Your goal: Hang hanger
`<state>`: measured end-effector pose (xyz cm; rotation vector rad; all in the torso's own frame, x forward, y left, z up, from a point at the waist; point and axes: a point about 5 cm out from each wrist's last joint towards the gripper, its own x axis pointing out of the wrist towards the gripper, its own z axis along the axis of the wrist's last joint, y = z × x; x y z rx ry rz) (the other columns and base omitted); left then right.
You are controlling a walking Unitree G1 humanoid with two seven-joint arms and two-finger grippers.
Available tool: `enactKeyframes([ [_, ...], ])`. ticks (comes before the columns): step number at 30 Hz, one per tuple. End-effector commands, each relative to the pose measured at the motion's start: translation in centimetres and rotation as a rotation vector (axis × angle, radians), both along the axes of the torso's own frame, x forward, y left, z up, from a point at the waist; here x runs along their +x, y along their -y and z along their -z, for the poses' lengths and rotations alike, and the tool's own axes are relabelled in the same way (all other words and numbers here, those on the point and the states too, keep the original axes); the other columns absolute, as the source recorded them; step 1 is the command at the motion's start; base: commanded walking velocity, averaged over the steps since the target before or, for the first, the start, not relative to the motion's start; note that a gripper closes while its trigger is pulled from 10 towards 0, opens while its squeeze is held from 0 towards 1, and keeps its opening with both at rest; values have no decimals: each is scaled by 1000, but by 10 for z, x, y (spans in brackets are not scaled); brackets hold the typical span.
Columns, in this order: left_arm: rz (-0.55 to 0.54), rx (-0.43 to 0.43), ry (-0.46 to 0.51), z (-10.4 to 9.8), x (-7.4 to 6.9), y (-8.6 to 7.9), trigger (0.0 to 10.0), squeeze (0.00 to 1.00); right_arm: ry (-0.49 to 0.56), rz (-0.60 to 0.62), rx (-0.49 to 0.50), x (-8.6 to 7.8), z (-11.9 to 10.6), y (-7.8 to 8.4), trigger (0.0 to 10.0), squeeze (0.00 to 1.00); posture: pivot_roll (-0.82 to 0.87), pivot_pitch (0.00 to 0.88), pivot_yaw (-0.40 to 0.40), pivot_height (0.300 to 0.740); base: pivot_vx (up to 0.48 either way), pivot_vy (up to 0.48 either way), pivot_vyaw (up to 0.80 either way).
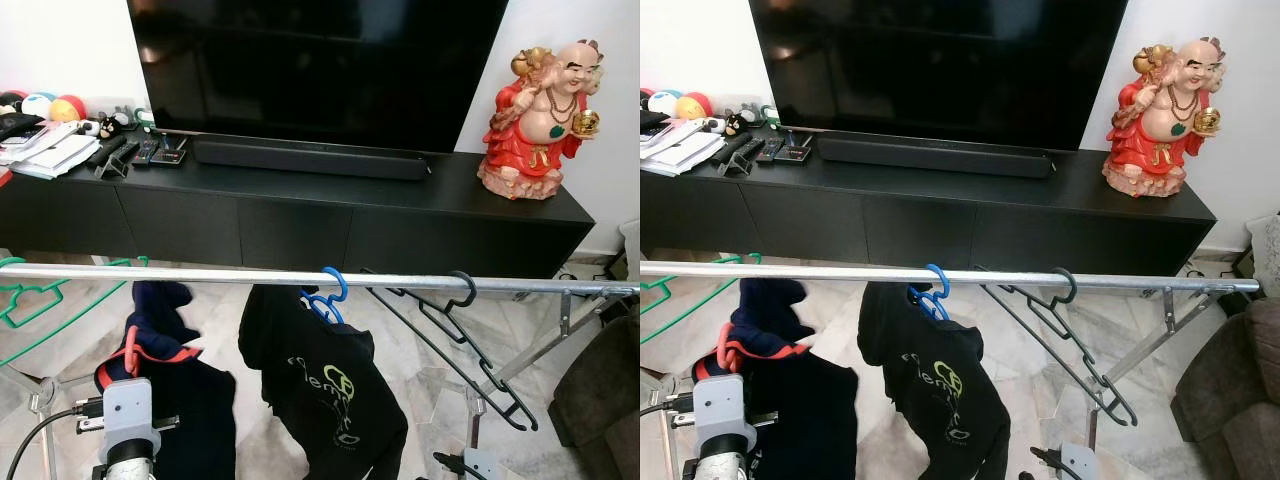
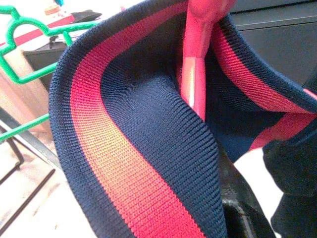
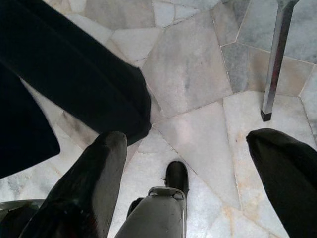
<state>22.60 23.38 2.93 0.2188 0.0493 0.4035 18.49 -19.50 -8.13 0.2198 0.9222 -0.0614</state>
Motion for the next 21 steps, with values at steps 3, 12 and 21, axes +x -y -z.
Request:
enactKeyframes([
  [3, 33, 75, 57, -13, 5, 5, 10000, 0, -17, -4, -6, -4, 2, 2, 10000, 0, -5, 13, -66, 740, 0, 0, 0],
  [12, 103, 102, 138, -34, 25, 16, 10000, 0, -13, -6, -11, -3, 1, 2, 10000, 0, -7, 21, -66, 740, 0, 0, 0],
  [21, 178, 24, 60, -33, 45, 30, 10000, 0, -18, -15, -11, -4, 2, 2, 10000, 0, -13, 38, -72, 740, 0, 0, 0],
])
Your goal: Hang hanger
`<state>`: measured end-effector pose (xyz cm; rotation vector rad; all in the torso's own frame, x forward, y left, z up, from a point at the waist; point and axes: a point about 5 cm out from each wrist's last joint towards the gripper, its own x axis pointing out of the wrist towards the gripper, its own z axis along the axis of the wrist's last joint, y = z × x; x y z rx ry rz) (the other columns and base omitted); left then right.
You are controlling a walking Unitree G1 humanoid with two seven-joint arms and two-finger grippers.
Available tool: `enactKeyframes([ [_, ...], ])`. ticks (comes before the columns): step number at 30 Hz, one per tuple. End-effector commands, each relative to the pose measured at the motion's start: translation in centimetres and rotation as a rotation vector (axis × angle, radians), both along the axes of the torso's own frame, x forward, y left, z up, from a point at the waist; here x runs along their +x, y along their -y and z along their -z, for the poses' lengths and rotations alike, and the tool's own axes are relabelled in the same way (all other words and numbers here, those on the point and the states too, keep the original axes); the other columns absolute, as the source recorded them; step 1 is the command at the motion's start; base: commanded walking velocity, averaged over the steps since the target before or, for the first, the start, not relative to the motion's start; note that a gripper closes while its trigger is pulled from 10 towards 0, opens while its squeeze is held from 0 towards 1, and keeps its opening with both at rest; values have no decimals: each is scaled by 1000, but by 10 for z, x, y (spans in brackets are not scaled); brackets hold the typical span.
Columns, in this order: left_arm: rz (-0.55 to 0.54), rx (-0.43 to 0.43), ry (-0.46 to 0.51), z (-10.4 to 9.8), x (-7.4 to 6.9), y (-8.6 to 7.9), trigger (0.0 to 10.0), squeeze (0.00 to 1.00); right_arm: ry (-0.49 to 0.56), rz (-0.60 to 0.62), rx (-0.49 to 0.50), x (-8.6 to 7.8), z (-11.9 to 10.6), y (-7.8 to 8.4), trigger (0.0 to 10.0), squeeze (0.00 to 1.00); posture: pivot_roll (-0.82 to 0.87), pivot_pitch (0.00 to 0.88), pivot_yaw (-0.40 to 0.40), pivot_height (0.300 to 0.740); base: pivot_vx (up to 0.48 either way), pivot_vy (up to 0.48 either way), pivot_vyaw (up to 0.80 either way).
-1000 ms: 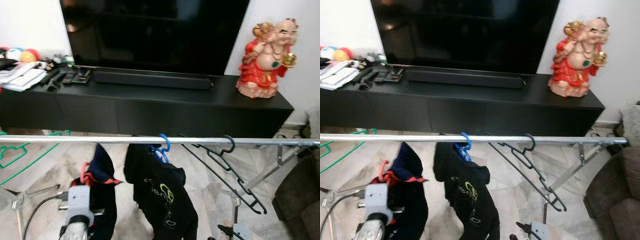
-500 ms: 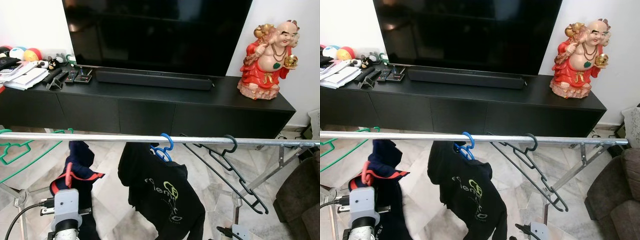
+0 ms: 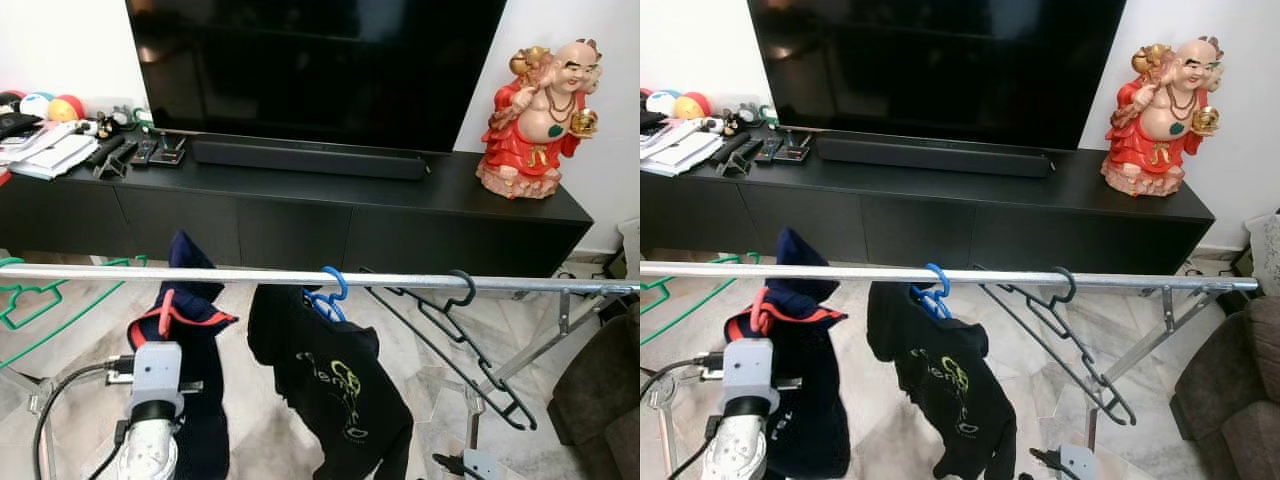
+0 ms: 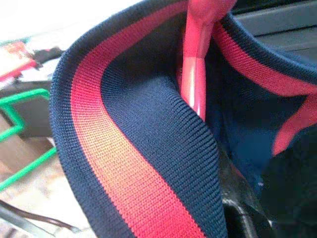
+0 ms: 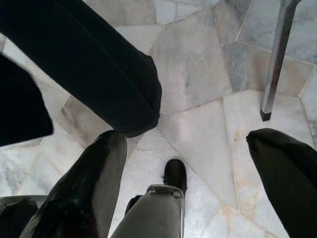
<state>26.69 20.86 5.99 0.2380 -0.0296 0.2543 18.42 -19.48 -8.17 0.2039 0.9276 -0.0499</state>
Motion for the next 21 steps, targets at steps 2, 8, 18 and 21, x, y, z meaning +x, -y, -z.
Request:
enactKeyframes([
  [2, 4, -30, -1, -4, 9, 8, 10000, 0, -14, 5, -2, -3, 1, 2, 10000, 0, -13, 38, -72, 740, 0, 0, 0],
  [8, 3, -75, -6, -12, 22, 12, 10000, 0, -16, 4, -2, -3, 1, 2, 10000, 0, -22, 52, -80, 740, 0, 0, 0],
  [18, -39, -89, -57, -19, 39, 3, 10000, 0, -14, -4, 3, -2, 1, 1, 10000, 0, -19, 64, -86, 740, 0, 0, 0],
  [21, -37, -93, -106, -20, 47, 3, 10000, 0, -14, -5, 4, -2, 1, 1, 10000, 0, -19, 65, -86, 740, 0, 0, 0],
])
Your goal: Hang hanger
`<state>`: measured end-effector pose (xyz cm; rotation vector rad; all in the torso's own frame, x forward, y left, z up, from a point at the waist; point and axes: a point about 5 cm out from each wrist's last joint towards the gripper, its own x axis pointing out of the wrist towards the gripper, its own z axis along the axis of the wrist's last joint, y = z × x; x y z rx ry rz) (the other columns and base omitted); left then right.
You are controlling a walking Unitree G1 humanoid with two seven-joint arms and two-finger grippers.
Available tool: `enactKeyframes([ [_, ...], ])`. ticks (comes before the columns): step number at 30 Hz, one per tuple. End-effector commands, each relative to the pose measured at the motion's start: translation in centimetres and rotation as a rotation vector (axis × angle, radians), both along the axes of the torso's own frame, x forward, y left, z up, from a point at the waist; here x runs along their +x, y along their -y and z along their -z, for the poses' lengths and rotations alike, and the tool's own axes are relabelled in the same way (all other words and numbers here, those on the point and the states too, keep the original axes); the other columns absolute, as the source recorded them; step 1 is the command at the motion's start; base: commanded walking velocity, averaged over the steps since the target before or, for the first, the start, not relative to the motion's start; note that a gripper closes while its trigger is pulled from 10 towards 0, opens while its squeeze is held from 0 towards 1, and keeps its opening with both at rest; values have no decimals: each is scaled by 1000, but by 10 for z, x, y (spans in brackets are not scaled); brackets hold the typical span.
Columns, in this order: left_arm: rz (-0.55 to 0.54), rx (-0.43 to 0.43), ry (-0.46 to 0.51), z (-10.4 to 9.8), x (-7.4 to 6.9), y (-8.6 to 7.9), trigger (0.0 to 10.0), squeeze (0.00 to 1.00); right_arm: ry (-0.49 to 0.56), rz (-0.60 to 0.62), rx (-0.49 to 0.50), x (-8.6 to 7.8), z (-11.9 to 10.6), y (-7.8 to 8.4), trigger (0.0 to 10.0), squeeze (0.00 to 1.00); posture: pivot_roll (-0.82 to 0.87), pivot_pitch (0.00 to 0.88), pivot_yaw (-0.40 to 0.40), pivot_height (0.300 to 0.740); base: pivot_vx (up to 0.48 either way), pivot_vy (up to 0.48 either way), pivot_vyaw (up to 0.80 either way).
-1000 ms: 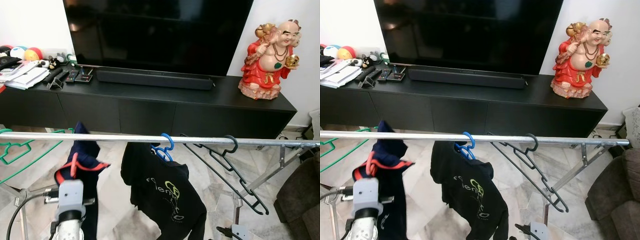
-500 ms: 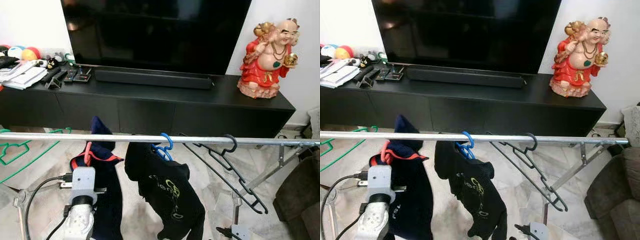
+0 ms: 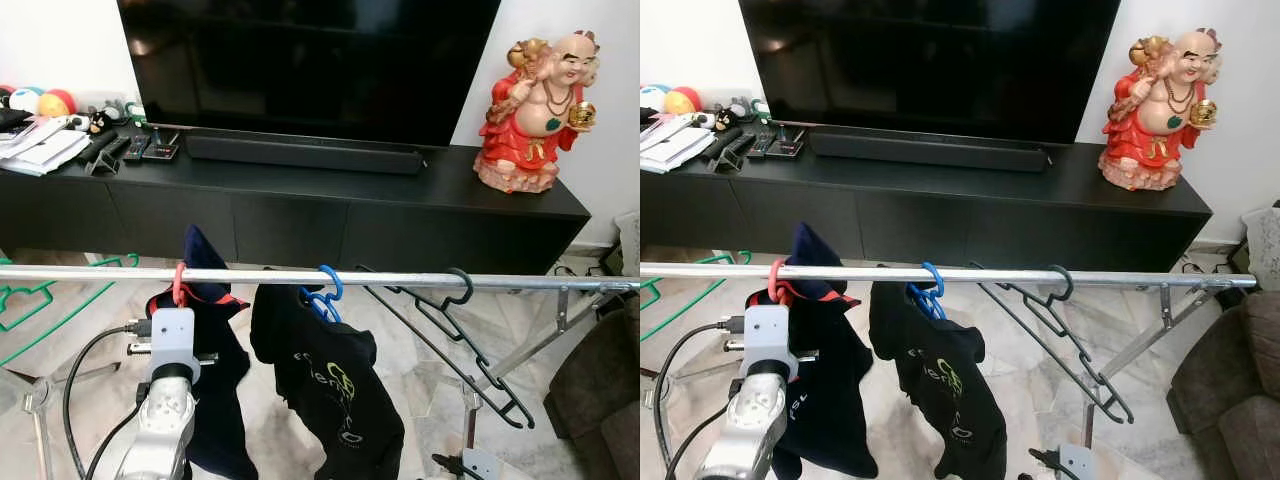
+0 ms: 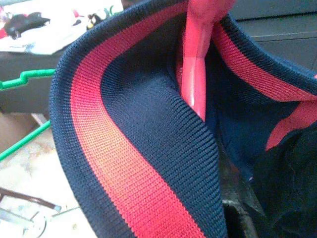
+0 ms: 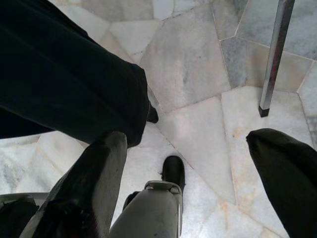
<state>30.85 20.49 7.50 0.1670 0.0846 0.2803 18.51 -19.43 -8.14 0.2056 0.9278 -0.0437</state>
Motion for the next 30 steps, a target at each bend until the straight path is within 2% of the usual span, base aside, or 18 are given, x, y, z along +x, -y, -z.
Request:
enactKeyframes([
  [1, 0, -8, -6, -5, 6, -1, 10000, 0, -15, -1, 0, -3, 1, 1, 10000, 0, -19, 65, -86, 740, 0, 0, 0],
  [3, 31, 8, -78, -2, 12, 0, 10000, 0, -16, 0, 0, -3, 1, 1, 10000, 0, -21, 65, -85, 740, 0, 0, 0],
  [9, 29, 17, -137, 4, 16, 1, 10000, 0, -20, -4, 0, -2, 1, 2, 10000, 0, -26, 69, -88, 740, 0, 0, 0],
  [10, 31, 26, -190, 11, 15, 3, 10000, 0, -21, -7, 0, -2, 1, 2, 10000, 0, -28, 67, -89, 740, 0, 0, 0],
  [12, 30, 27, -222, 15, 14, 3, 10000, 0, -21, -6, 0, -2, 1, 2, 10000, 0, -28, 67, -89, 740, 0, 0, 0],
  [14, 54, 54, -306, 28, 8, 6, 10000, 0, -20, -3, 2, -2, 1, 2, 10000, 0, -32, 68, -86, 740, 0, 0, 0],
  [18, 62, 52, -340, 38, 1, 6, 10000, 0, -19, 0, 6, -2, 1, 1, 10000, 0, -35, 71, -75, 740, 0, 0, 0],
  [19, 41, 41, -328, 39, -1, 5, 10000, 812, -19, 1, 8, -2, 1, 0, 10000, 0, -33, 72, -74, 740, 0, 0, 0],
  [20, 29, 30, -318, 38, -2, 4, 10000, 1000, -20, 1, 9, -3, 1, 0, 10000, 0, -29, 72, -76, 740, 0, 0, 0],
  [22, 15, 12, -275, 34, -4, 3, 10000, 1000, -23, 0, 8, -3, 2, 1, 10000, 0, -25, 74, -76, 740, 0, 0, 0],
  [30, 18, 9, -221, 33, -18, 3, 10000, 1000, -26, -1, 7, -4, 2, 1, 10000, 0, -28, 80, -73, 740, 0, 0, 0],
])
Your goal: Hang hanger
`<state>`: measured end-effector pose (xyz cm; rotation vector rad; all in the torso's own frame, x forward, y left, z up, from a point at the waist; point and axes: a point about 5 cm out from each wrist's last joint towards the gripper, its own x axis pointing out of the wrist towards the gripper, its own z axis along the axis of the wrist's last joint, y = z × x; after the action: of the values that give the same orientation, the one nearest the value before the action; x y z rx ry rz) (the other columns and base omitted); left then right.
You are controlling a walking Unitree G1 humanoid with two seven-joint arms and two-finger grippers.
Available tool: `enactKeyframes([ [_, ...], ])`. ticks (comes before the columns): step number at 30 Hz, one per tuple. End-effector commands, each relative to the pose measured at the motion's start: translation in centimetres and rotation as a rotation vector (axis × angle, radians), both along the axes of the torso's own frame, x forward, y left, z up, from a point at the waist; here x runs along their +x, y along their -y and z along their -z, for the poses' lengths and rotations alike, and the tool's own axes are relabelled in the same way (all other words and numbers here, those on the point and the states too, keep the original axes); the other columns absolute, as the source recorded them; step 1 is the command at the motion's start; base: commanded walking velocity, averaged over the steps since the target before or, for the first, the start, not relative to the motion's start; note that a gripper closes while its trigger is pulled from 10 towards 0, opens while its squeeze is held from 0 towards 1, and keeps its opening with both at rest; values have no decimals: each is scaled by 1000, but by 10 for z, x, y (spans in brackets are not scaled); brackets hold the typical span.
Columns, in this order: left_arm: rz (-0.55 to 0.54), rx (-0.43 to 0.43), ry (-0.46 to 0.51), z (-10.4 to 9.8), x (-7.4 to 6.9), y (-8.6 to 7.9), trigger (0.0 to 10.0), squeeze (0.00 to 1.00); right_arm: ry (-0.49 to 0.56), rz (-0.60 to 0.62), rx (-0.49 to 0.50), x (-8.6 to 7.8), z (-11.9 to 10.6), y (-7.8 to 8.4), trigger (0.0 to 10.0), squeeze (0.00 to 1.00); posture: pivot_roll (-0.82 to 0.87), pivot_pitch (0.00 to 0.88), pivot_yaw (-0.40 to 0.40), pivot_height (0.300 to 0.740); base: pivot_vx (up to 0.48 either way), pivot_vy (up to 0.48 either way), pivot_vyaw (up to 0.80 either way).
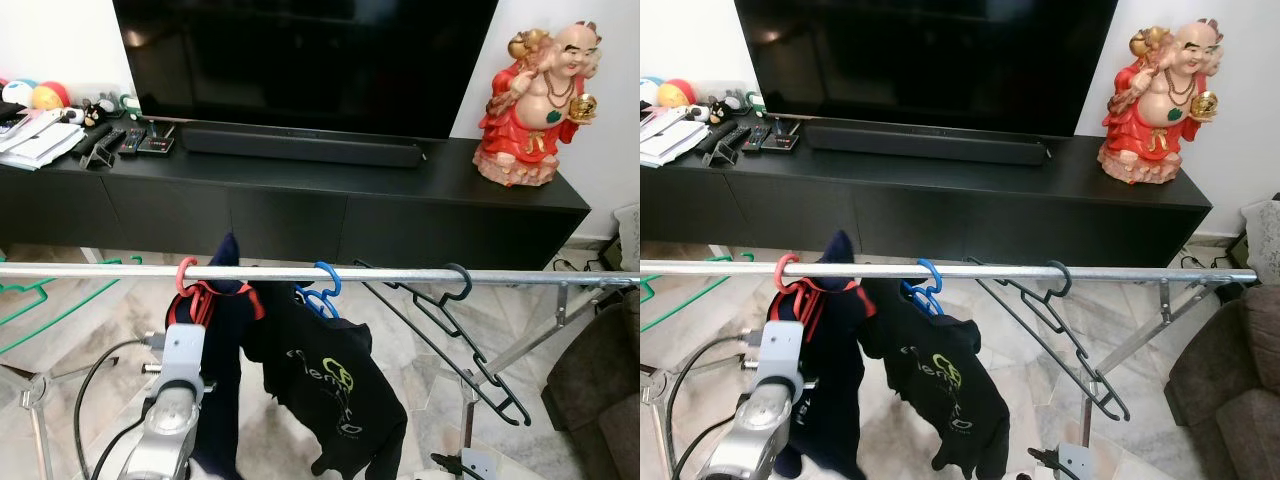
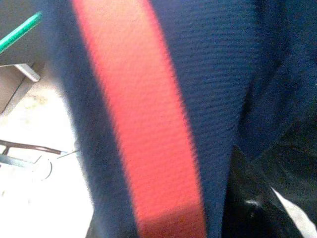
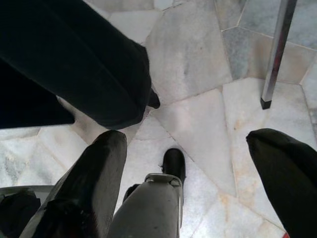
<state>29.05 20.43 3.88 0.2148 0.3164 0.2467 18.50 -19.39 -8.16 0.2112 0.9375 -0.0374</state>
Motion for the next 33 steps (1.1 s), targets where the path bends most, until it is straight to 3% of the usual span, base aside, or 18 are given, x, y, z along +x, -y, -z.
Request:
enactKeyframes([
  [1, 3, -18, 40, -5, -3, 3, 10000, 1000, -16, 3, -1, -4, 2, 2, 10000, 0, -26, 81, -73, 740, 0, 0, 0],
  [5, 16, -44, 152, -14, -18, 4, 10000, 1000, -16, 2, -2, -4, 2, 2, 10000, 0, -16, 83, -74, 740, 0, 0, 0],
  [7, 21, -41, 160, -14, -22, 4, 10000, 1000, -16, 1, -2, -4, 2, 2, 10000, 0, -16, 83, -74, 740, 0, 0, 0],
  [10, 42, -45, 153, -5, -42, 1, 10000, 1000, -16, 0, 1, -4, 2, 2, 10000, 0, -15, 84, -70, 740, 0, 0, 0],
  [11, 42, -45, 153, -5, -42, 1, 10000, 1000, -16, 0, 1, -4, 2, 2, 10000, 0, -15, 84, -70, 740, 0, 0, 0],
  [15, 74, -22, 100, 15, -81, -8, 10000, 1000, -15, 4, 3, -4, 2, 1, 10000, 0, -3, 86, -61, 740, 0, 0, 0],
  [23, 67, -54, 90, 26, -108, -19, 10000, 1000, -11, 14, 4, -3, 1, 2, 10000, 0, -2, 84, -55, 740, 0, 0, 0],
  [25, 82, -76, -73, 54, -123, -23, 10000, 1000, -12, 19, 2, -3, 1, 2, 10000, 0, -2, 79, -50, 740, 0, 0, 0],
  [26, 98, -123, -174, 70, -131, -22, 10000, 894, -11, 21, 3, -3, 1, 2, 10000, 0, -2, 78, -49, 740, 0, 0, 0],
  [27, 105, -114, -452, 102, -149, -24, 10000, 741, -9, 27, 3, -3, 1, 1, 10000, 0, 1, 75, -51, 740, 0, 0, 0],
  [28, 127, -82, -581, 115, -157, -26, 10000, 0, -8, 28, 3, -2, 1, 1, 10000, 0, 0, 72, -50, 740, 0, 0, 0],
  [30, 74, -168, -609, 121, -148, -23, 10000, 0, -5, 42, 0, -2, 1, 0, 10000, 0, -16, 60, -40, 740, 0, 0, 0],
  [31, 99, -157, -619, 121, -140, -20, 10000, 0, -4, 52, -4, -1, 1, -1, 10000, 0, -32, 54, -26, 740, 0, 0, 0],
  [33, 93, -213, -655, 125, -132, -14, 10000, 0, -1, 113, -2, -1, 1, -2, 10000, 0, -56, 40, -14, 740, 0, 0, 0],
])
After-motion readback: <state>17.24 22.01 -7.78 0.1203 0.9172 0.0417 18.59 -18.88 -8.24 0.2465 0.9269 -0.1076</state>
